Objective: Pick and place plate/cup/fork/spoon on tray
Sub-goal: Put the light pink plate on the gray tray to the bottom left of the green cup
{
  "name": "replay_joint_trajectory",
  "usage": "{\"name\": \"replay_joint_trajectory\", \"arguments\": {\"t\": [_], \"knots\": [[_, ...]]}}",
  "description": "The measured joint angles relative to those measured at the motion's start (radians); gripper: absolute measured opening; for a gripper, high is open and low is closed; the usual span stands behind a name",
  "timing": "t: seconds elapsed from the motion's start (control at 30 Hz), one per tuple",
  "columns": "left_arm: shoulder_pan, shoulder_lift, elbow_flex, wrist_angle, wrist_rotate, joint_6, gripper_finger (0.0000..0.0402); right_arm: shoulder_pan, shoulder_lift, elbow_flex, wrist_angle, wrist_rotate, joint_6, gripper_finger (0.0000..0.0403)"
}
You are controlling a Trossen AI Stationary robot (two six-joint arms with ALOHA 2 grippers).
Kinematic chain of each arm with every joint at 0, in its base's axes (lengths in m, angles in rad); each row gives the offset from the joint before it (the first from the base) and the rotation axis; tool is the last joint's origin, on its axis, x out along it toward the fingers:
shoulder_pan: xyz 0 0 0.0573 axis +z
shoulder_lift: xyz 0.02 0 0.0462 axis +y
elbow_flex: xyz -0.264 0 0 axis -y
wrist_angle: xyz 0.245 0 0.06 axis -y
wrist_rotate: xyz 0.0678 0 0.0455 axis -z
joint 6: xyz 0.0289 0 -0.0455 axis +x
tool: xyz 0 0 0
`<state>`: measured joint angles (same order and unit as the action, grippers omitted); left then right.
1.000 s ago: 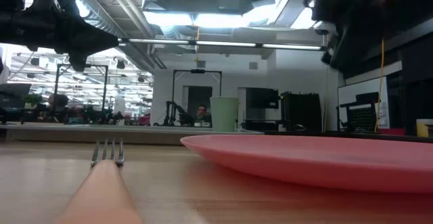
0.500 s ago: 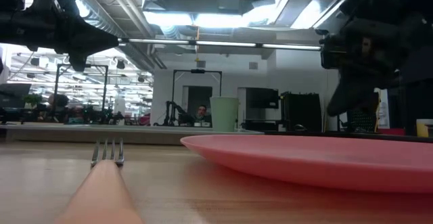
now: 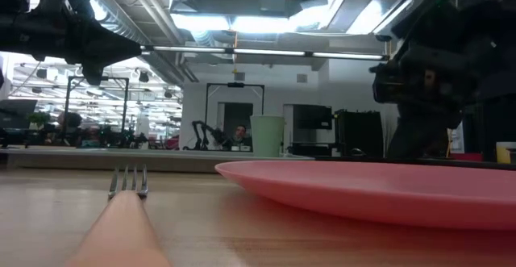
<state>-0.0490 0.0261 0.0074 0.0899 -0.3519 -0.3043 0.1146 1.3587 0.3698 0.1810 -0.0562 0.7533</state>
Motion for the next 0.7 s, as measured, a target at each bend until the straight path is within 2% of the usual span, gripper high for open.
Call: {"name": "replay_joint_trajectory", "arguments": {"t": [0.33,0.7], "knots": [[0.000,0.000,0.000,0.000,0.000,0.000,0.0041,0.000,0.055,0.001,0.039,-0.062,0.001,0.0050],[0.000,0.000,0.000,0.000,-0.002,0.000,0.0041,0.000,0.053,0.021,0.066,-0.116,-0.001,0.0050]]}}
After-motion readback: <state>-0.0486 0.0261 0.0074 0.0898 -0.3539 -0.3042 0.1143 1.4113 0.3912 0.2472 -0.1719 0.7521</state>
